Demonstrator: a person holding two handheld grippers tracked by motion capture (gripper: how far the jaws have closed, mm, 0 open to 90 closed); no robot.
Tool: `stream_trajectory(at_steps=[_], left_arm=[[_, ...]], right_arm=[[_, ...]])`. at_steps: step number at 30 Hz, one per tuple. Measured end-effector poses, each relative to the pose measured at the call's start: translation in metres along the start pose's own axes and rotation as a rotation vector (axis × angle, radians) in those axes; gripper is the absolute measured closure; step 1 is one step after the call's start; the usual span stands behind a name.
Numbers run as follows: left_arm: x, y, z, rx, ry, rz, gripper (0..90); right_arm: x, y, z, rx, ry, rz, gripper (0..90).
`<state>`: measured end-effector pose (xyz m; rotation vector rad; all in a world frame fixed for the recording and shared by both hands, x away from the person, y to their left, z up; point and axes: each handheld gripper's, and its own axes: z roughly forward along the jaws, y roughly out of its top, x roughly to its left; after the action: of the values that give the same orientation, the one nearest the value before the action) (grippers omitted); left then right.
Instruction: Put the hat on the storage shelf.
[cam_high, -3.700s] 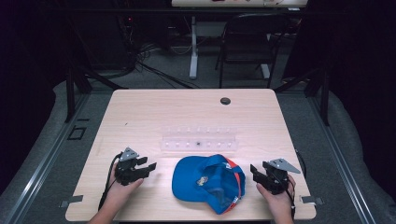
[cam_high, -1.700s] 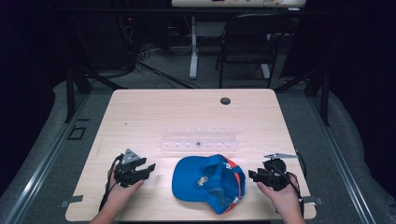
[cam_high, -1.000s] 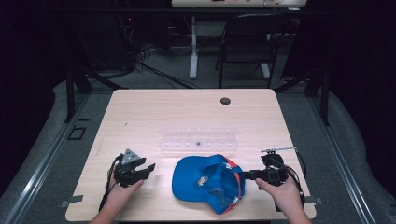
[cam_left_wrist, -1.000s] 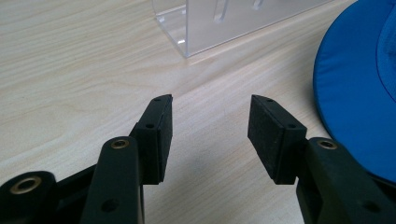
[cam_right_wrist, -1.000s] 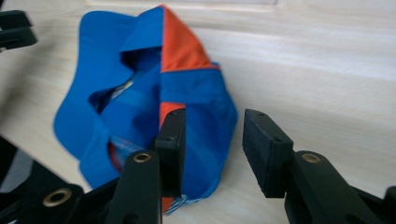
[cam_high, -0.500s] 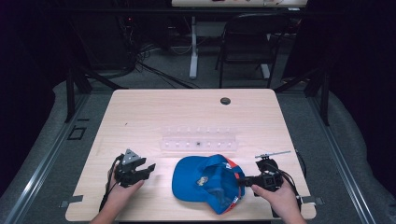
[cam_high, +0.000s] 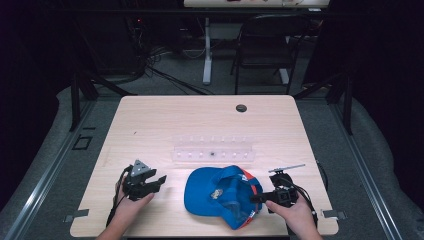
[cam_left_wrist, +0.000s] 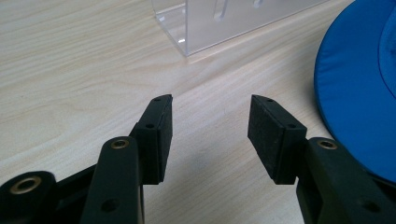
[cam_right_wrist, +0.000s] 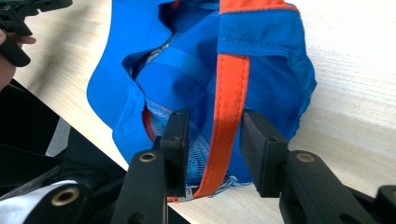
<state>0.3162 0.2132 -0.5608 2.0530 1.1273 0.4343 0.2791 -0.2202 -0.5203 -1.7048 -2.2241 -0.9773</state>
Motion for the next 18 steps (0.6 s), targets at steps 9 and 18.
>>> stream_trajectory(at_steps=[9, 18], left_arm=[[-0.0001, 0.0000, 0.0002, 0.000, 0.003, 0.000, 50.6], [-0.0002, 0.0000, 0.0002, 0.001, 0.004, 0.002, 50.6]], right_arm=[[0.0021, 0.0003, -0.0006, 0.007, 0.025, 0.007, 73.8], [0.0014, -0.0001, -0.0008, 0.012, 0.048, 0.025, 76.7]])
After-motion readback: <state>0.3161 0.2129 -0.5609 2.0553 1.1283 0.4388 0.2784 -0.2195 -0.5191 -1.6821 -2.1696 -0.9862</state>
